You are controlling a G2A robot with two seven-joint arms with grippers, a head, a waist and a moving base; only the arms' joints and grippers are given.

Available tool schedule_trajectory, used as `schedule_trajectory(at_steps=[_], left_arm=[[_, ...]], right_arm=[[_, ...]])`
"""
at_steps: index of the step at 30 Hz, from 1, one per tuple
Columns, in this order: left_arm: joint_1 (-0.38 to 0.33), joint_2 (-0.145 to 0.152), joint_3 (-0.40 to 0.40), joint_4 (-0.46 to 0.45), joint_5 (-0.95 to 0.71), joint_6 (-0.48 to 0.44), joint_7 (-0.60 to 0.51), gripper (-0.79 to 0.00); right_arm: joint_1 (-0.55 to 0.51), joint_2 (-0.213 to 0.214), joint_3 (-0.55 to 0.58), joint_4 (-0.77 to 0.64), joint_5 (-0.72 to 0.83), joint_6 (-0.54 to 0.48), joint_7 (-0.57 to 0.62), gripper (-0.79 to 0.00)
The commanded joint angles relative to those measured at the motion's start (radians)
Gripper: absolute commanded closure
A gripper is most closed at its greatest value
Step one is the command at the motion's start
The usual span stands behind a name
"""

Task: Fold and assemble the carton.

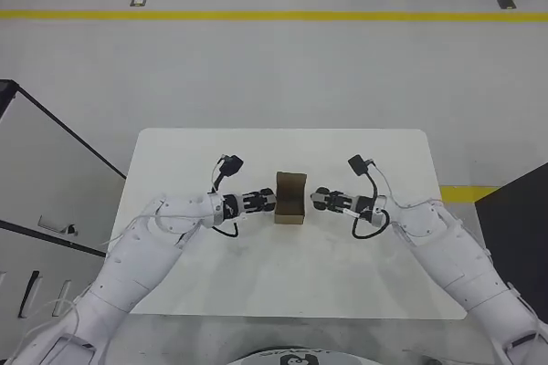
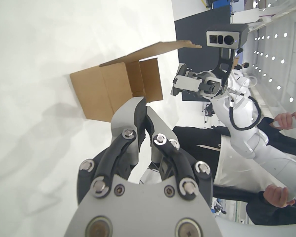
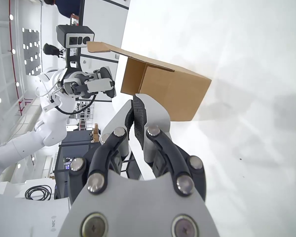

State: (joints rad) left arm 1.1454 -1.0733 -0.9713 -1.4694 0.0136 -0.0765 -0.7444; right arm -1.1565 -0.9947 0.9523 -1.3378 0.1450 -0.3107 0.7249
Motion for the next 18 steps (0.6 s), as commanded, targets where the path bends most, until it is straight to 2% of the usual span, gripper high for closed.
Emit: schedule_trajectory(at_steps=[1,18], left_arm=[[-0.007,-0.004,0.003,0.015,0.001,-0.004,0.023,0.000],[-0.095,-0.055,0.110,0.131,0.003,-0.029,0.035,0.000]], right_arm=[[0.003,-0.005,-0.006,0.006,0.001,0.000,-0.013,0.000],[0.069,-0.052,-0.072,0.073,-0.036,0.007,-0.051,0.000]])
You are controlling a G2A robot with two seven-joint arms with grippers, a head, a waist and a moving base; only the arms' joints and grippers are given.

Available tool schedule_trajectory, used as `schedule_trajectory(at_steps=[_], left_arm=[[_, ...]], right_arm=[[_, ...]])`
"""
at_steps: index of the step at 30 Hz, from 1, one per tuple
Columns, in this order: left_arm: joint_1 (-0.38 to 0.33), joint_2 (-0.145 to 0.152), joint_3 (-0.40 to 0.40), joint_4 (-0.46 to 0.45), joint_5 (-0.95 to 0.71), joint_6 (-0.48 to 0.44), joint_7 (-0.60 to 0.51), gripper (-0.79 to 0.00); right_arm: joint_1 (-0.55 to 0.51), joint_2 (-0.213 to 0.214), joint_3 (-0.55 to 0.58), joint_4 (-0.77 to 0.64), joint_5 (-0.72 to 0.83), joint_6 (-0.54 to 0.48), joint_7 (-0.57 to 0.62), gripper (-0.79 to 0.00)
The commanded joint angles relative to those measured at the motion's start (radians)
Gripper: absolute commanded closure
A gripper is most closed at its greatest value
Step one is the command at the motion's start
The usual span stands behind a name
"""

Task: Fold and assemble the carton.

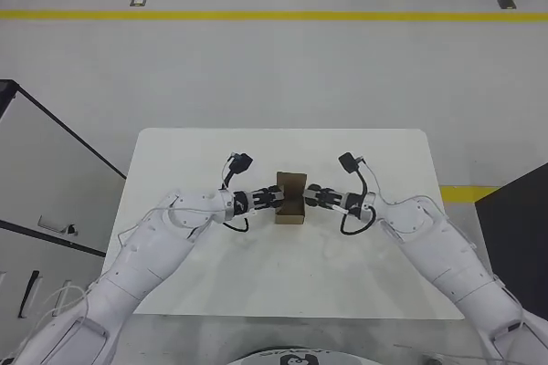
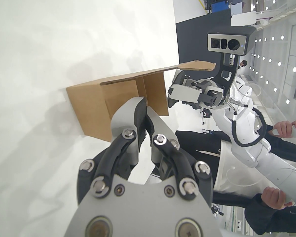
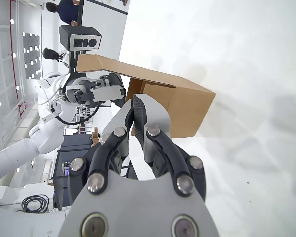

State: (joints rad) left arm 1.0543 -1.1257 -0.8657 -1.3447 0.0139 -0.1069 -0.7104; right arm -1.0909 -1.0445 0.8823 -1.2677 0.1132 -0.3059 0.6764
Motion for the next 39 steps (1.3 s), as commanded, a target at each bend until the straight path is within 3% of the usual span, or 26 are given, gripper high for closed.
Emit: schedule_trajectory(at_steps=[1,17,39], left_arm=[[-0.008,-0.004,0.009,0.011,0.008,0.004,0.002,0.000],[-0.050,-0.036,0.059,0.059,0.057,0.040,0.003,0.000],[-0.061,-0.055,0.052,0.084,0.063,0.018,-0.012,0.000]], right_arm=[[0.006,-0.004,-0.005,0.005,-0.008,0.005,-0.003,0.000],[0.039,-0.031,-0.026,0.038,-0.063,0.032,-0.012,0.000],[0.054,-0.054,-0.042,-0.010,-0.188,0.107,-0.019,0.000]])
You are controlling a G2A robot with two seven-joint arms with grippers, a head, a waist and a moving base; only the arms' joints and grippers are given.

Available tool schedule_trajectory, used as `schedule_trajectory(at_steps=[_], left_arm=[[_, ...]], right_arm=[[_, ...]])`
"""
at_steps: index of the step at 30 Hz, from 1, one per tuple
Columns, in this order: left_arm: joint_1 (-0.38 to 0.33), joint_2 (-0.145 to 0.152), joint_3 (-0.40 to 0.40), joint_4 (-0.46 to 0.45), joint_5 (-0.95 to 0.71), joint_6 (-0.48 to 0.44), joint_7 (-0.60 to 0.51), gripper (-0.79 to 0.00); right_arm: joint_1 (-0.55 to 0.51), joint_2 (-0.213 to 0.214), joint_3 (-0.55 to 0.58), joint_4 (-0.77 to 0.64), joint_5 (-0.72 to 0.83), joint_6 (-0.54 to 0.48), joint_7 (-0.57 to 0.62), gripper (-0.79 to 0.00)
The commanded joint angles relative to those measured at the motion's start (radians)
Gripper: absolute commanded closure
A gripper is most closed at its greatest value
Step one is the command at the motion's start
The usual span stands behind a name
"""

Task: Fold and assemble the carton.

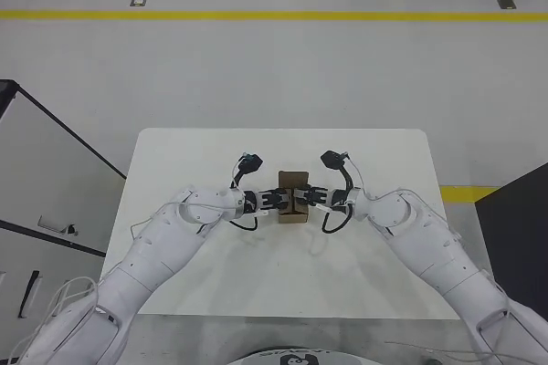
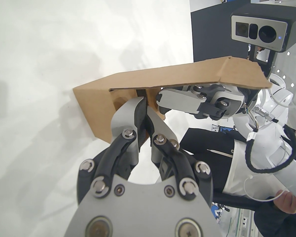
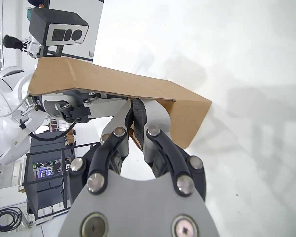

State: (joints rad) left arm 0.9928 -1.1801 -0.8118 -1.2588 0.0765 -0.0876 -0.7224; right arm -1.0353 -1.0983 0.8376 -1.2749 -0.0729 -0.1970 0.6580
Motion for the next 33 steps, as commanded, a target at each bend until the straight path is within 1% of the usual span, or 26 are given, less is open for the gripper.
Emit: schedule_trajectory(at_steps=[1,10,22,33], left_arm=[[0.001,-0.001,-0.003,-0.002,0.001,-0.001,-0.001,0.000],[-0.001,-0.008,-0.003,0.010,0.005,0.001,-0.004,0.000],[0.001,-0.016,-0.010,0.008,0.012,-0.009,-0.001,0.000],[0.008,-0.021,-0.015,0.017,0.017,-0.005,-0.004,0.000]], right_arm=[[-0.003,0.000,0.005,-0.006,-0.005,-0.002,-0.001,0.000],[0.001,-0.009,0.000,-0.002,-0.037,0.033,0.010,0.000],[-0.008,-0.013,0.020,-0.008,-0.045,0.017,0.014,0.000],[-0.020,-0.018,0.029,-0.004,-0.059,0.030,0.016,0.000]])
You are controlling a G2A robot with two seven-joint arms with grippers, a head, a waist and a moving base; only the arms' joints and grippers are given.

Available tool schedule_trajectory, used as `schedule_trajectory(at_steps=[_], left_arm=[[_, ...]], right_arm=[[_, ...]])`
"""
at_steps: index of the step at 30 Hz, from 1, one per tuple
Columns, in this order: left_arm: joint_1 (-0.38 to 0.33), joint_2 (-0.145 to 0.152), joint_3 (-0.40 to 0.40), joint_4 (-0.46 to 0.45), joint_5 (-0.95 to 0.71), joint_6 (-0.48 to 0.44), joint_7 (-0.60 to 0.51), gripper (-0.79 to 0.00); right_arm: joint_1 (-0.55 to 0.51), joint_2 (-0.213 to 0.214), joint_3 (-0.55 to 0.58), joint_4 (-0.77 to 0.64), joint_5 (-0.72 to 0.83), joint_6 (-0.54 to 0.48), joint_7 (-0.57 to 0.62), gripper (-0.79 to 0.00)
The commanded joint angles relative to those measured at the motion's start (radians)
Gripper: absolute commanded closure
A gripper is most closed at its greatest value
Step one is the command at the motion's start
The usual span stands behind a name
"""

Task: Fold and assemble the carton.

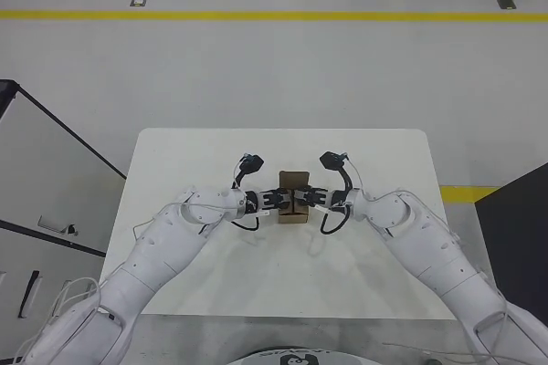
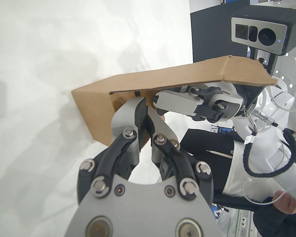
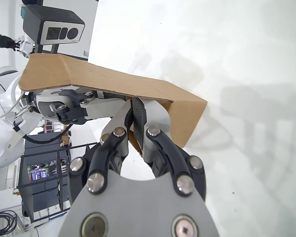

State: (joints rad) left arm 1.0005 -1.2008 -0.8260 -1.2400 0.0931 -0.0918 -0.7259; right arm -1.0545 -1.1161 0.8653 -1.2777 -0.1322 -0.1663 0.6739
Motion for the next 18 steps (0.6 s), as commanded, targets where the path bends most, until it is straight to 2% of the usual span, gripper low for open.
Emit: schedule_trajectory(at_steps=[1,7,18], left_arm=[[0.001,0.000,-0.003,-0.006,0.002,-0.002,0.000,0.000],[0.017,0.004,-0.022,-0.033,0.013,-0.005,0.004,0.000],[0.019,0.001,-0.034,-0.022,0.017,-0.010,0.004,0.000]], right_arm=[[-0.003,-0.001,0.003,-0.003,0.000,-0.003,0.000,0.000],[-0.018,0.002,0.021,-0.020,-0.006,-0.011,-0.001,0.000],[-0.018,-0.007,0.020,-0.017,-0.017,0.003,0.002,0.000]])
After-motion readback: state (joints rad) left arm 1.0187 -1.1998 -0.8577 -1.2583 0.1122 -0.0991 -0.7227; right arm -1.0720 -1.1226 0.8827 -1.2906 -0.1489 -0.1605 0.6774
